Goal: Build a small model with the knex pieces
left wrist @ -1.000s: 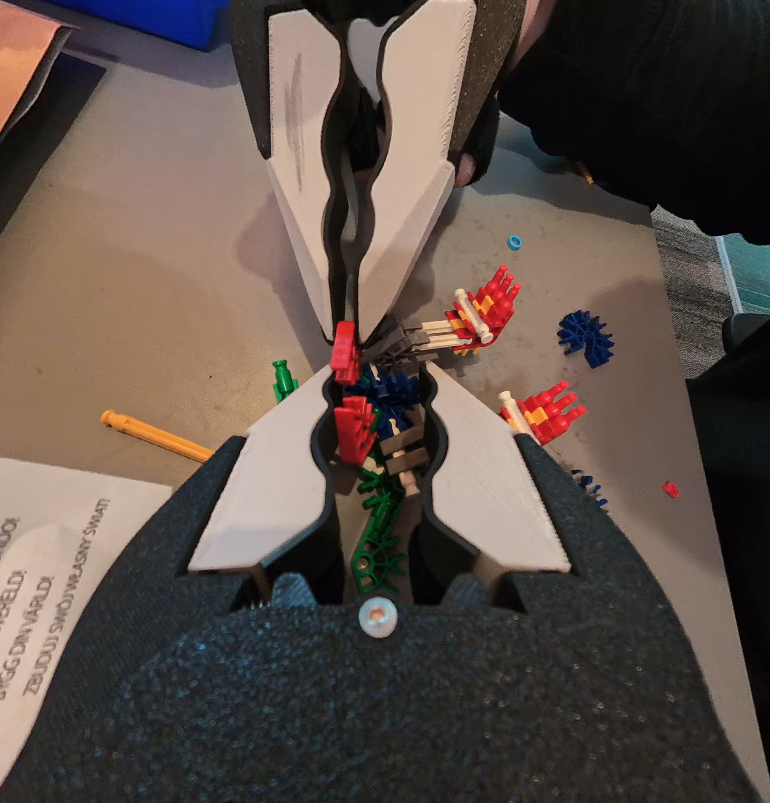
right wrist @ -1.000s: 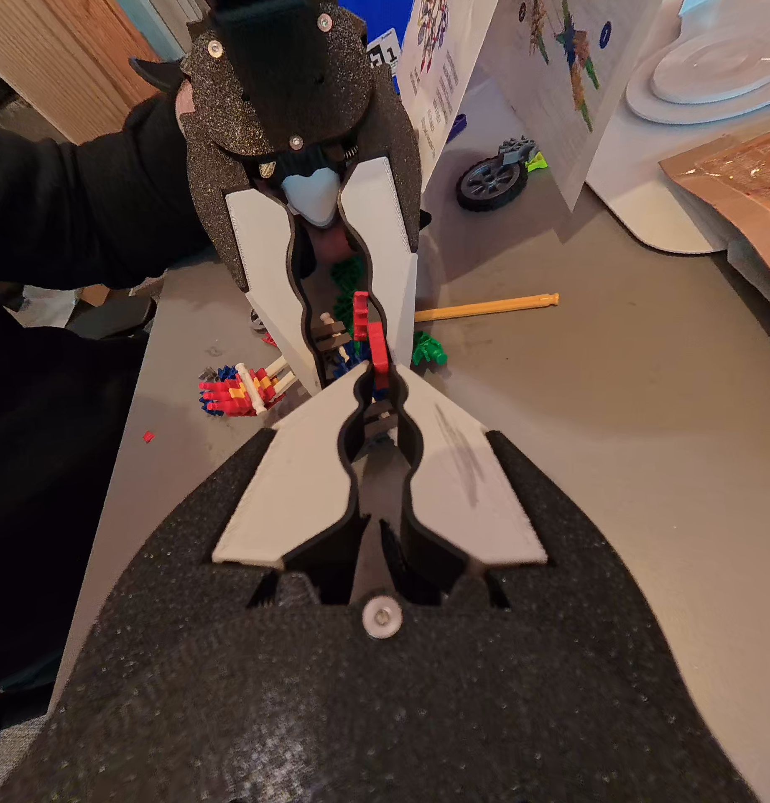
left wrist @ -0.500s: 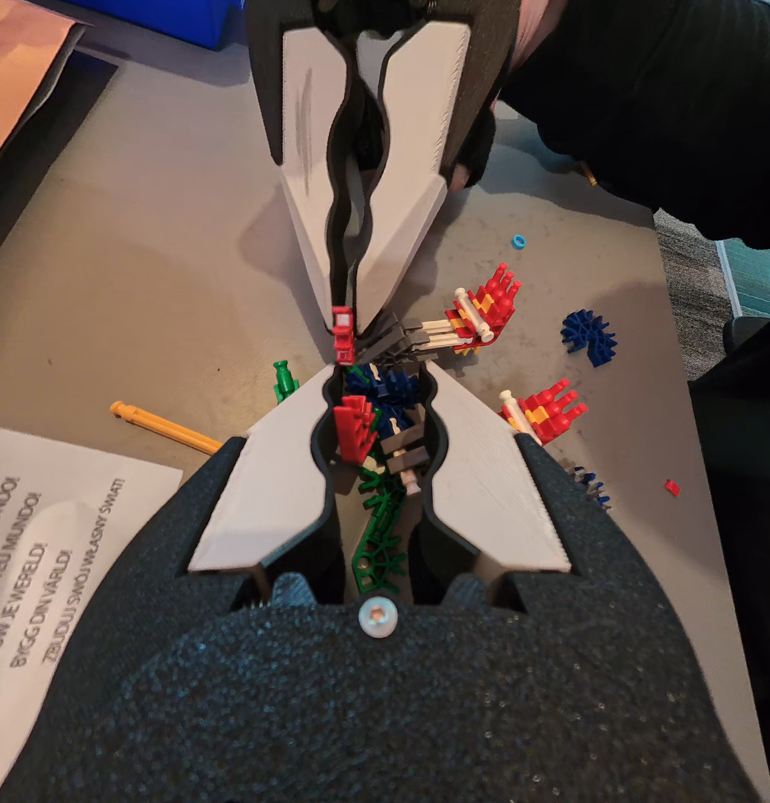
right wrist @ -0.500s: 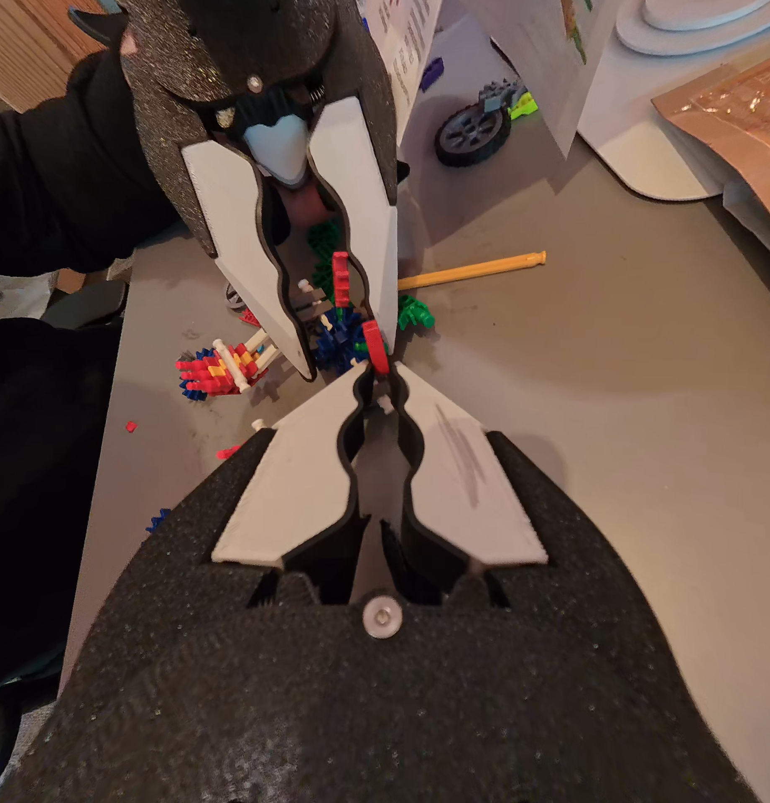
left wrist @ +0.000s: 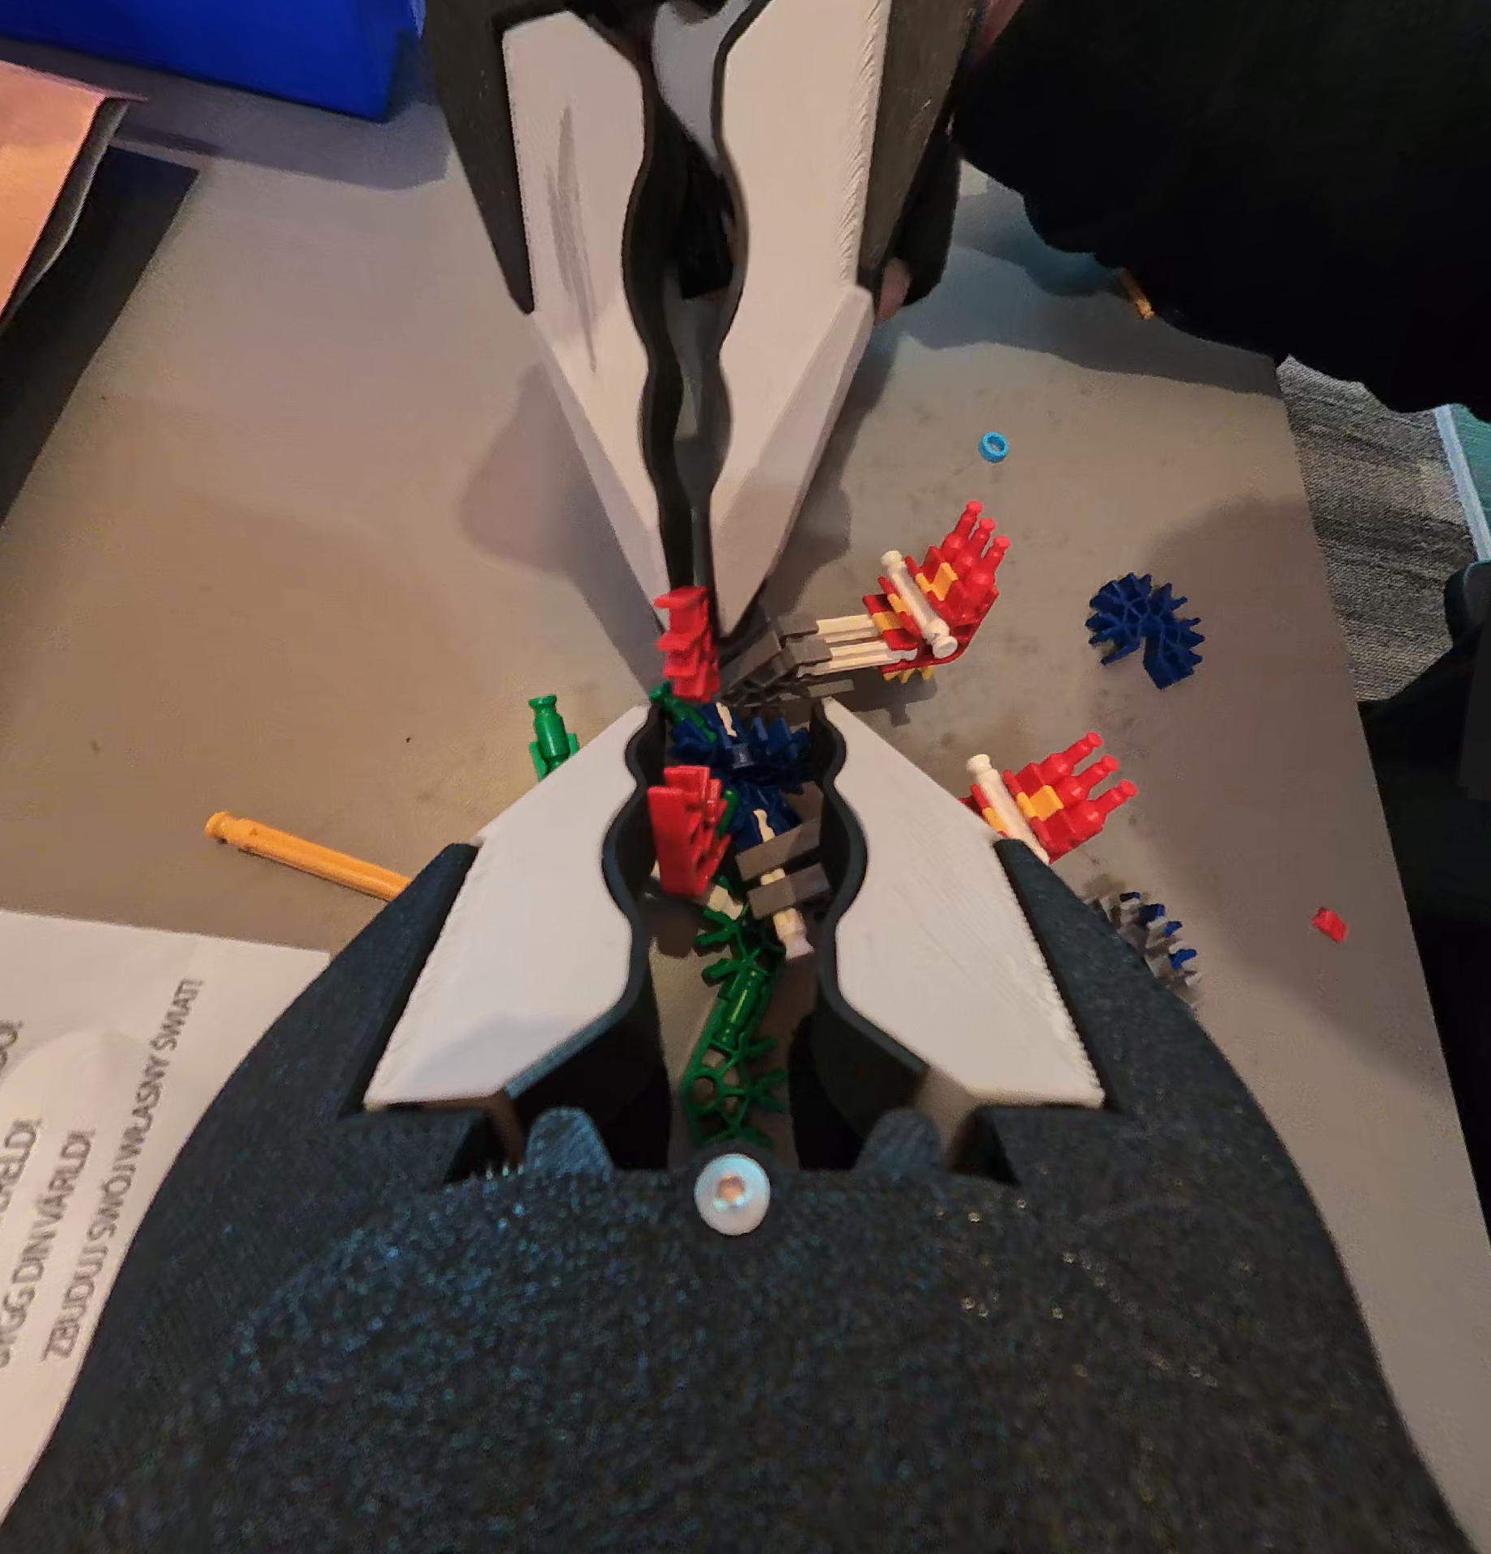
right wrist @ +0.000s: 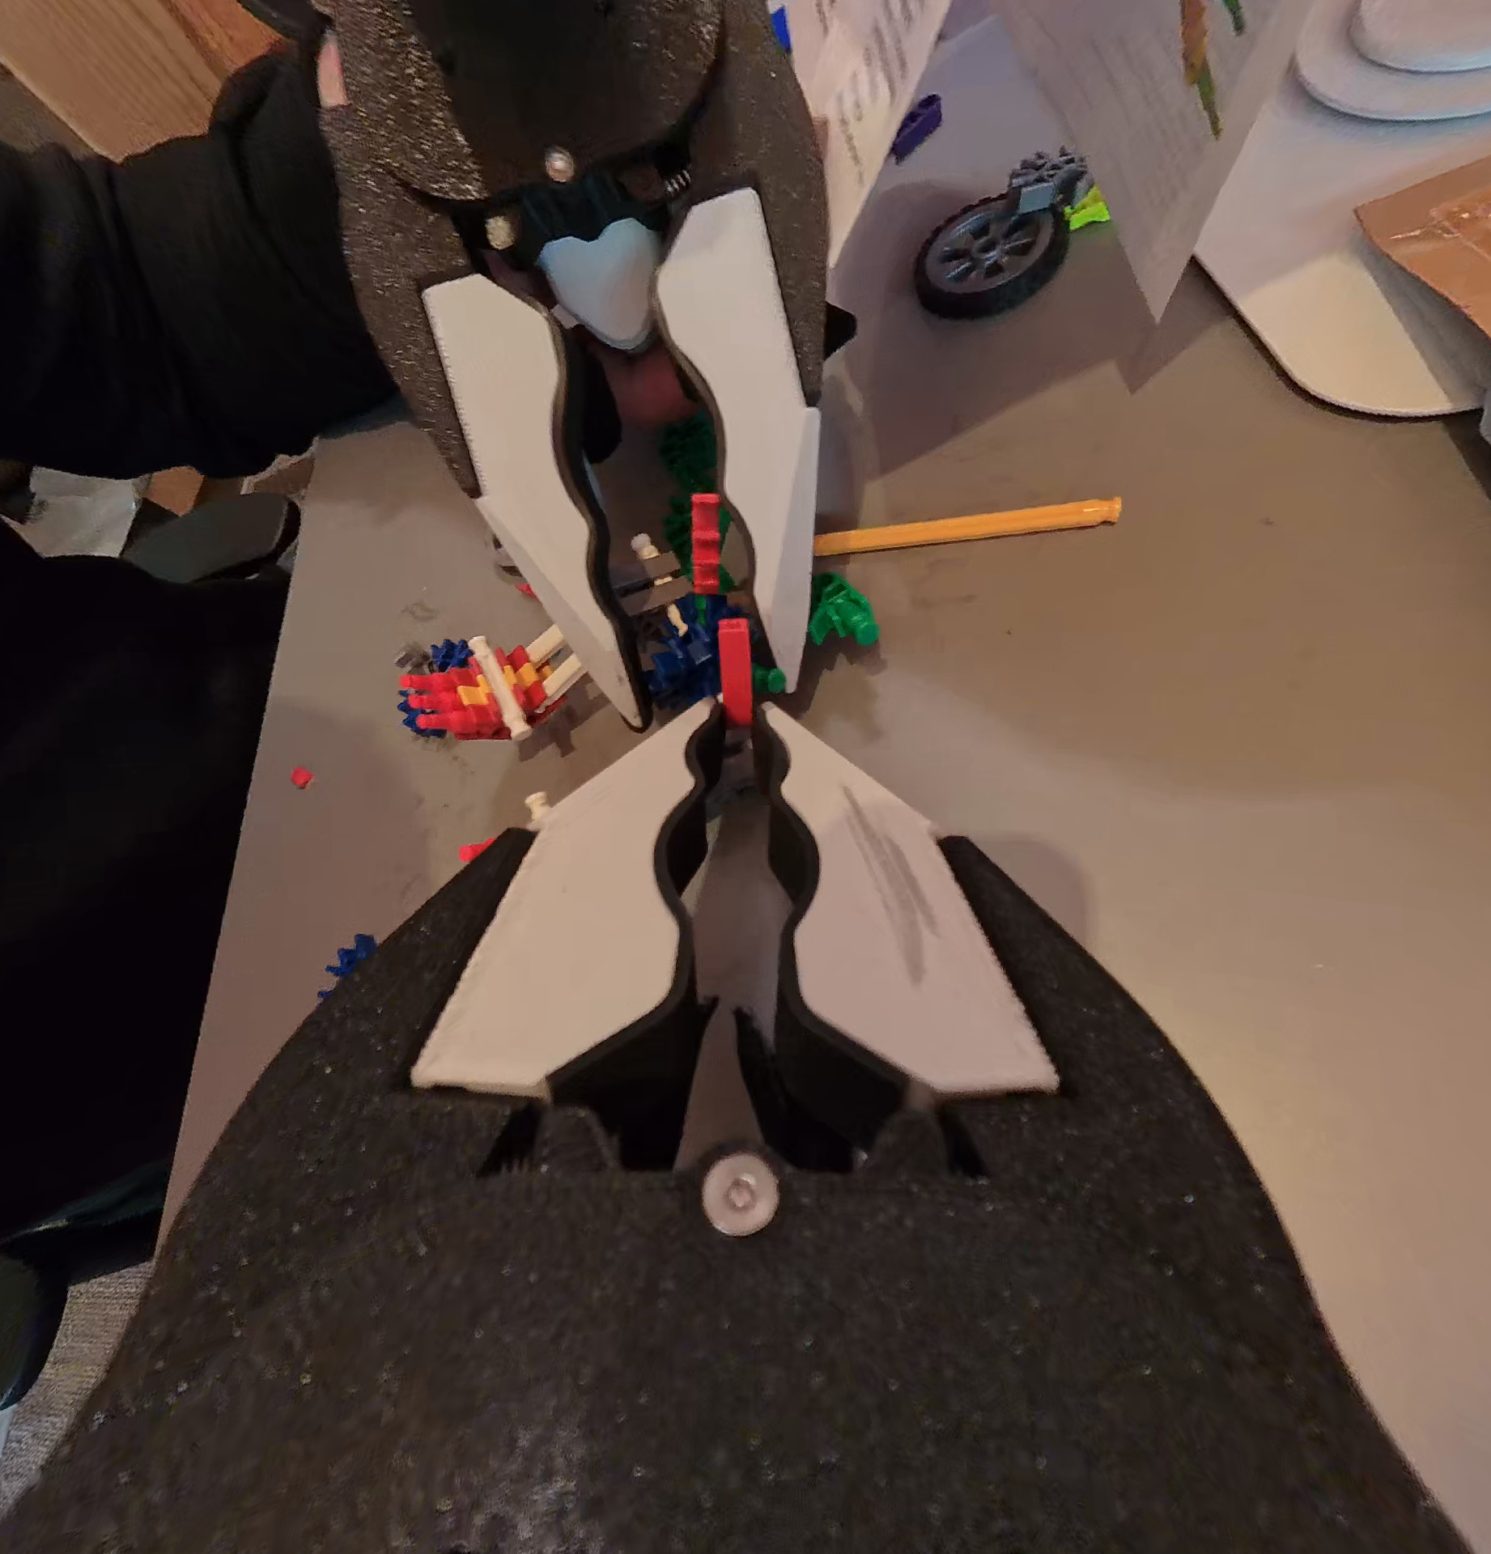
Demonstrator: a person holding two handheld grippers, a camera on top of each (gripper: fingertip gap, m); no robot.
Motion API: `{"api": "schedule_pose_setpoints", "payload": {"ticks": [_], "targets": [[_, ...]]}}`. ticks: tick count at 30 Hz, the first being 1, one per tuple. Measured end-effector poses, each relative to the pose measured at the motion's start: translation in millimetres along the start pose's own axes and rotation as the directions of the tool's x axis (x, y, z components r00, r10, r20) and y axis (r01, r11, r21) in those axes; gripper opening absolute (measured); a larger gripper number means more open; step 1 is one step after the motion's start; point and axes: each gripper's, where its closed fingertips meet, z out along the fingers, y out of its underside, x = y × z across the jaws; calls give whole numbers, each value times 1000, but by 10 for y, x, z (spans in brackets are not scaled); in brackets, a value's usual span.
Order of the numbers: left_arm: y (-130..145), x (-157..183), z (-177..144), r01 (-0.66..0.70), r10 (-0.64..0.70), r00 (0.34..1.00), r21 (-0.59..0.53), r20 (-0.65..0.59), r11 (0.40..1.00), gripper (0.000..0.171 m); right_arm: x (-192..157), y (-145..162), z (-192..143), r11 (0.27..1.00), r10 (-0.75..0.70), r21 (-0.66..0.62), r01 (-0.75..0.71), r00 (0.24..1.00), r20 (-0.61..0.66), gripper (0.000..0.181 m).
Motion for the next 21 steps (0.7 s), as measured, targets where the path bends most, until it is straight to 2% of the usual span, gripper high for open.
{"api": "schedule_pose_setpoints", "payload": {"ticks": [21], "targets": [[-10,5,11,-37,37,999,2,9,999,33,73,2,42,999,46,-6,-46,999,-22,7]]}}
